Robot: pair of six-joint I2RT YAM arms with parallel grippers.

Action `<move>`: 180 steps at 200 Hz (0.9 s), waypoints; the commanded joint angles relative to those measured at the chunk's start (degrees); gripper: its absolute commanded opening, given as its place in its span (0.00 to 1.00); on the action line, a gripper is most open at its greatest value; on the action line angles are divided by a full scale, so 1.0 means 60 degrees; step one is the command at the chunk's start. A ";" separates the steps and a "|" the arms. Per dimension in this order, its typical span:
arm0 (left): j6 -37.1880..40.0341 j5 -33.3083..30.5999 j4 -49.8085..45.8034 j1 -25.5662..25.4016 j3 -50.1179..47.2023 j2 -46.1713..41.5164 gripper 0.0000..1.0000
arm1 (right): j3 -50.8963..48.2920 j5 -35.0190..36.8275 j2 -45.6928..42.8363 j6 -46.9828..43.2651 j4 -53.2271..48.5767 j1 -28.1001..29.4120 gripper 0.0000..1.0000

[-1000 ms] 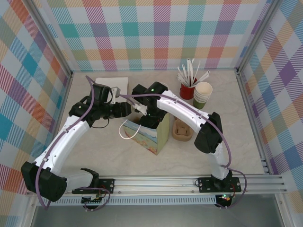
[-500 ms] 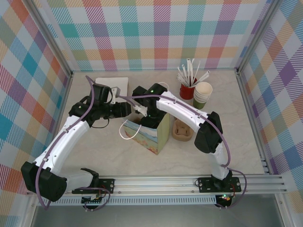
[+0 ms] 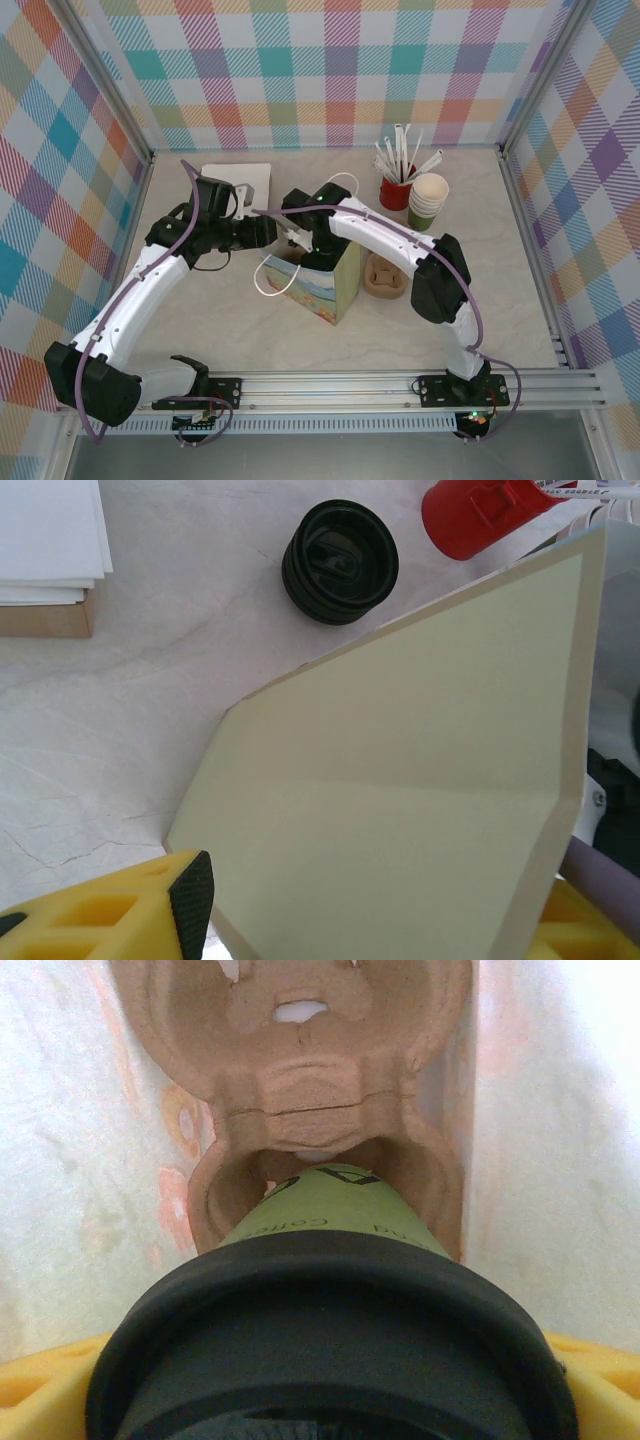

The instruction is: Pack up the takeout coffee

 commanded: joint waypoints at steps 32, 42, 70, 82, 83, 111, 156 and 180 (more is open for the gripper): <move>-0.0036 -0.0072 -0.0167 0.0060 0.0386 0.0041 0.59 | -0.0434 0.0112 -0.0311 -0.0277 0.0380 -0.0091 0.89; -0.0047 -0.0070 -0.0160 0.0060 0.0388 0.0066 0.59 | -0.0495 0.0126 -0.0338 -0.0293 0.0466 -0.0107 0.89; -0.0032 -0.0085 -0.0174 0.0061 0.0380 0.0096 0.59 | -0.0584 0.0096 -0.0382 -0.0293 0.0547 -0.0111 0.89; -0.0032 -0.0088 -0.0190 0.0060 0.0377 0.0117 0.59 | -0.0568 0.0096 -0.0409 -0.0278 0.0533 -0.0112 0.89; -0.0032 -0.0086 -0.0189 0.0060 0.0383 0.0118 0.59 | -0.0569 0.0096 -0.0411 -0.0271 0.0533 -0.0106 0.89; -0.0033 -0.0081 -0.0189 0.0061 0.0387 0.0078 0.59 | -0.0551 0.0055 -0.0526 -0.0249 0.0550 -0.0118 0.89; -0.0056 -0.0082 -0.0174 0.0060 0.0403 0.0041 0.59 | -0.0521 0.0052 -0.0618 -0.0210 0.0549 -0.0119 0.89; -0.0036 -0.0084 -0.0191 0.0062 0.0368 0.0060 0.59 | -0.0485 0.0053 -0.0618 -0.0203 0.0562 -0.0127 0.89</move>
